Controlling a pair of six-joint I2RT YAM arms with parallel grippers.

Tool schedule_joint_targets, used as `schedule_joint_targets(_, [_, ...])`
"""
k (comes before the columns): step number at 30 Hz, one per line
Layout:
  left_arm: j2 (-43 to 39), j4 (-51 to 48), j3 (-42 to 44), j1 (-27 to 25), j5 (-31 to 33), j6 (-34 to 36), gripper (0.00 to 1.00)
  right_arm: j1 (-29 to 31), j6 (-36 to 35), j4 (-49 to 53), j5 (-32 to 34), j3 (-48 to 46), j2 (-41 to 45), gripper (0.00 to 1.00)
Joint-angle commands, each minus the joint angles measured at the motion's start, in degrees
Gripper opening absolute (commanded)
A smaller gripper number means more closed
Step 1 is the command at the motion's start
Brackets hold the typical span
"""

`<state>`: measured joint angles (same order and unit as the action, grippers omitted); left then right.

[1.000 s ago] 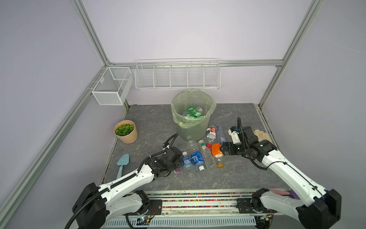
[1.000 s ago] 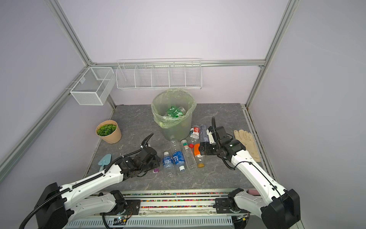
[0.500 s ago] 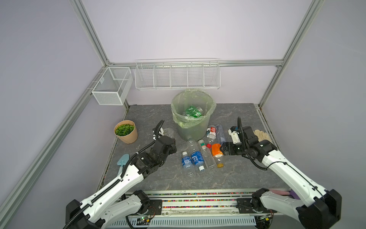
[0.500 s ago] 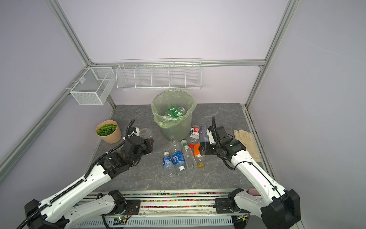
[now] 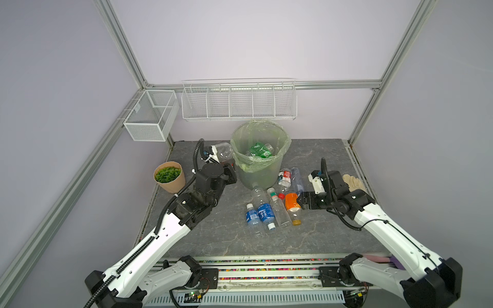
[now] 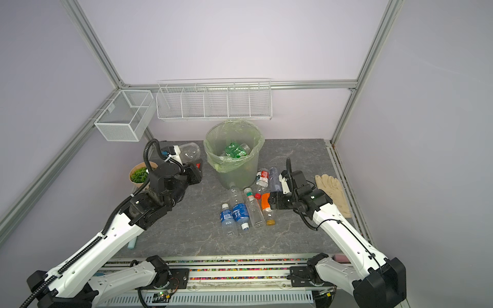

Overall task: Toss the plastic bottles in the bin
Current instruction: 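Lift the red-capped bottle with the left gripper and carry it over the bin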

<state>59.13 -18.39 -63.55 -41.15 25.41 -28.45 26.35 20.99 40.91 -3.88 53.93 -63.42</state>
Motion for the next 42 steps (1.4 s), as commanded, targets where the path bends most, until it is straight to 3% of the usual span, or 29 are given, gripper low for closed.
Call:
schedule_joint_targets(1, [-0.8, 10.1, -0.8, 0.3, -2.5, 7.2, 0.31, 0.2, -0.5, 0.6, 0.7, -0.7, 1.1, 0.88])
schedule_joint_targets(11, [0.6, 21.9, -3.2, 0.3, -6.3, 12.9, 0.28, 0.2, -0.5, 1.1, 0.9, -0.8, 1.8, 0.88])
schedule_joint_targets(42, [10.8, 24.9, -16.5, 0.3, -10.7, 18.5, 0.26, 0.2, -1.4, 1.5, 1.3, 0.6, 1.2, 0.88])
